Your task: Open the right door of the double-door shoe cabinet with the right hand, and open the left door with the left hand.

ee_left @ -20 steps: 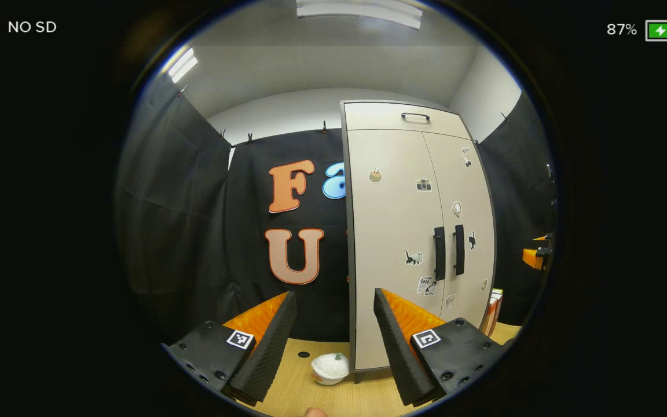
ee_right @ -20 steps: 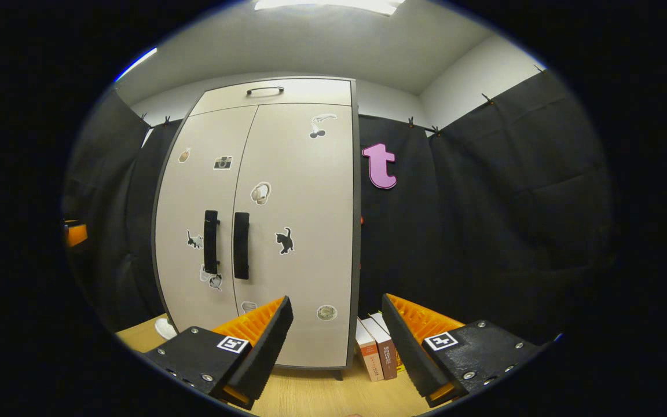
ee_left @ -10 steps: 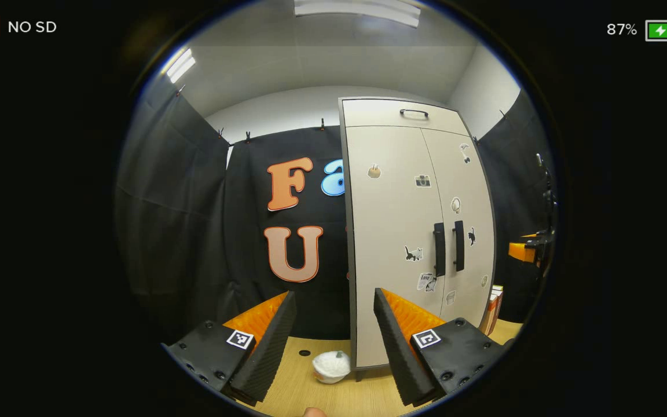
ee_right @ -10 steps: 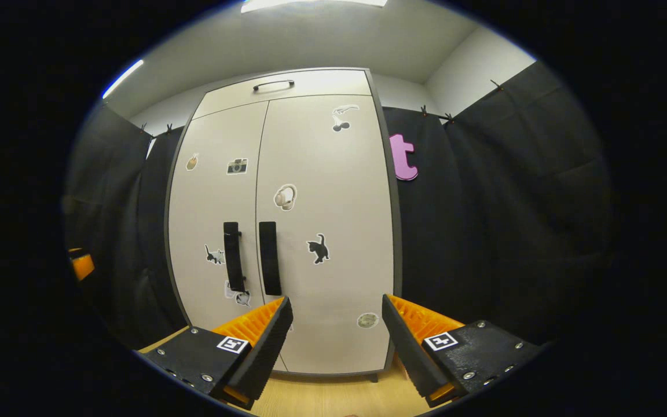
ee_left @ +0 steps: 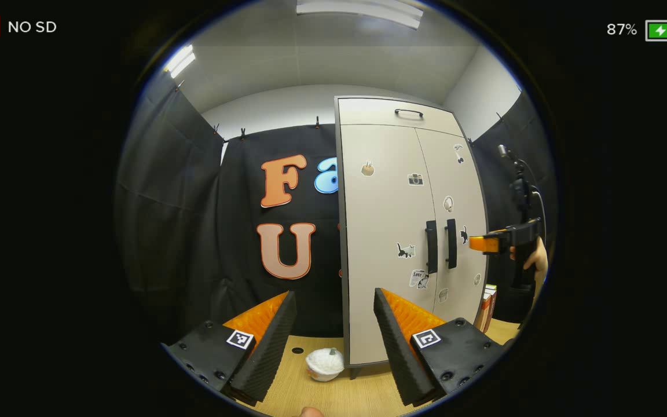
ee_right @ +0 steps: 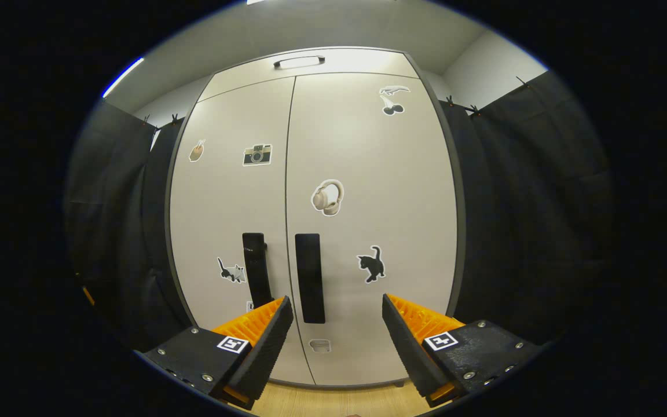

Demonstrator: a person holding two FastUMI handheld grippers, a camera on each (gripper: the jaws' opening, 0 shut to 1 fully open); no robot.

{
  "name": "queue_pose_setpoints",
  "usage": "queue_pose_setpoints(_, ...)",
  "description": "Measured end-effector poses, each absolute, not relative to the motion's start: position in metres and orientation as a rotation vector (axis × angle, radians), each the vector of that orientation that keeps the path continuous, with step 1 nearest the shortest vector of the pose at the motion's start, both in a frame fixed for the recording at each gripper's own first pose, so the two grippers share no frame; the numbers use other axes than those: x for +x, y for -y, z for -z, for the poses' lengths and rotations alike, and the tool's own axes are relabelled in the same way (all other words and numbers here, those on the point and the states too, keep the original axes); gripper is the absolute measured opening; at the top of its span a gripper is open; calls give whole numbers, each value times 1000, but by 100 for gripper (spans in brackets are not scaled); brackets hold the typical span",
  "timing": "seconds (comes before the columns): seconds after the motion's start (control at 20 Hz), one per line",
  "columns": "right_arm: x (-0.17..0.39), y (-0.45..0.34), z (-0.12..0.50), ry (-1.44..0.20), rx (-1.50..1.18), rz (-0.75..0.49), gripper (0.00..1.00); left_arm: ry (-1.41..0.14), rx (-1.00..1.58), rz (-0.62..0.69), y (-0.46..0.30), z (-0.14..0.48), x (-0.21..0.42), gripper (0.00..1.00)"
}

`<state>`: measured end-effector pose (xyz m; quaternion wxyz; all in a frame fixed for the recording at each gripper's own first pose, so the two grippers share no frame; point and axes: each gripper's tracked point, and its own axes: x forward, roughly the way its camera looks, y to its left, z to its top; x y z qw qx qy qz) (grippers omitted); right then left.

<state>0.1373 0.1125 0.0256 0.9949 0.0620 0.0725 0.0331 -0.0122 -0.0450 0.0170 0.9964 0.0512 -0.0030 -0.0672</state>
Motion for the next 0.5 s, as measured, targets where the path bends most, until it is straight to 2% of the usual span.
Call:
queue_pose_setpoints(0.35,189,-135,-16,-161,139,-69,95,31,124,109,31,-22,-10,82)
queue_pose_setpoints(0.45,199,-137,-12,-173,142,-63,93,31,132,106,30,-21,-8,81)
queue_pose_setpoints(0.5,204,-137,-11,-172,143,-62,88,30,134,104,29,-20,-8,81)
